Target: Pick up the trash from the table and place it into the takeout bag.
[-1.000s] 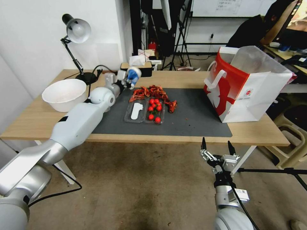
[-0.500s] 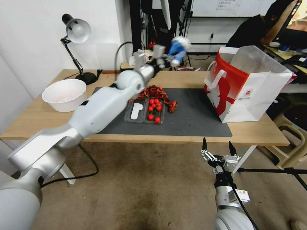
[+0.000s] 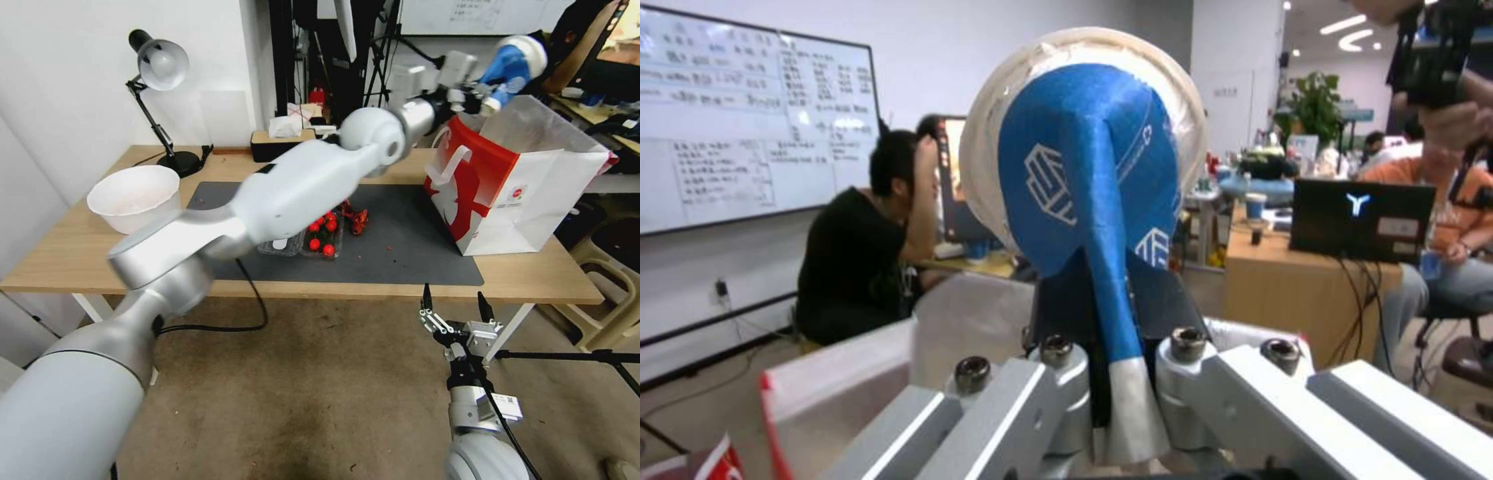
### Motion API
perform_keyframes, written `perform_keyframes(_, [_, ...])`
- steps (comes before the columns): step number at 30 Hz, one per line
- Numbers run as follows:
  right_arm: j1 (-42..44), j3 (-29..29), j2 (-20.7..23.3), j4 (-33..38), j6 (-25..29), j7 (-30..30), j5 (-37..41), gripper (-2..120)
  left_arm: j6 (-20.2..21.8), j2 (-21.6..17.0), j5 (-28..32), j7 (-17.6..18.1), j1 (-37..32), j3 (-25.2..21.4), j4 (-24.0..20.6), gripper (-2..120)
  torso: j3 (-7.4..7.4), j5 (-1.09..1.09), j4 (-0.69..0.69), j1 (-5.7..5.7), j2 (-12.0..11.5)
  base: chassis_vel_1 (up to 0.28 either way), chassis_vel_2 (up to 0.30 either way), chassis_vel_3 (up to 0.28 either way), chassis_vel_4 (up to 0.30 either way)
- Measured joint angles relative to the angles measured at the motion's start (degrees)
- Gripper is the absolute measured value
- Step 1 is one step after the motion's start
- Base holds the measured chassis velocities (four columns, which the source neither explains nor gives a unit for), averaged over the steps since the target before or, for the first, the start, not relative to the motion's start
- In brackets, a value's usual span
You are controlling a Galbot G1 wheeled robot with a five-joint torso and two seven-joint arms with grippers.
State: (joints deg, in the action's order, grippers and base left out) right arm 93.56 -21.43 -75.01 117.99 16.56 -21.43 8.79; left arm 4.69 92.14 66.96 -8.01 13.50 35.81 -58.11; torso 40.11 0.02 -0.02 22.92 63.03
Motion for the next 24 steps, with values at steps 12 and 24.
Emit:
perform_keyframes(12, [-1.1,0.8,0.2,-0.8,0.0,0.1,0.0,100,-1.0,0.2,-1.3,-1.4,-1.0,3.3,1.8,1,0.0,-0.02,0.02,0.0,0.0,0.0,0.0,0.0,0.0])
perform_keyframes(24, [-1.1,0.8,0.4,-0.9,0.0,0.2,0.0,100,-1.4,0.1,-1.9,-1.3,-1.7,3.2,1.6,33,0.0,-0.01,0.01,0.0,0.0,0.0,0.0,0.0,0.0])
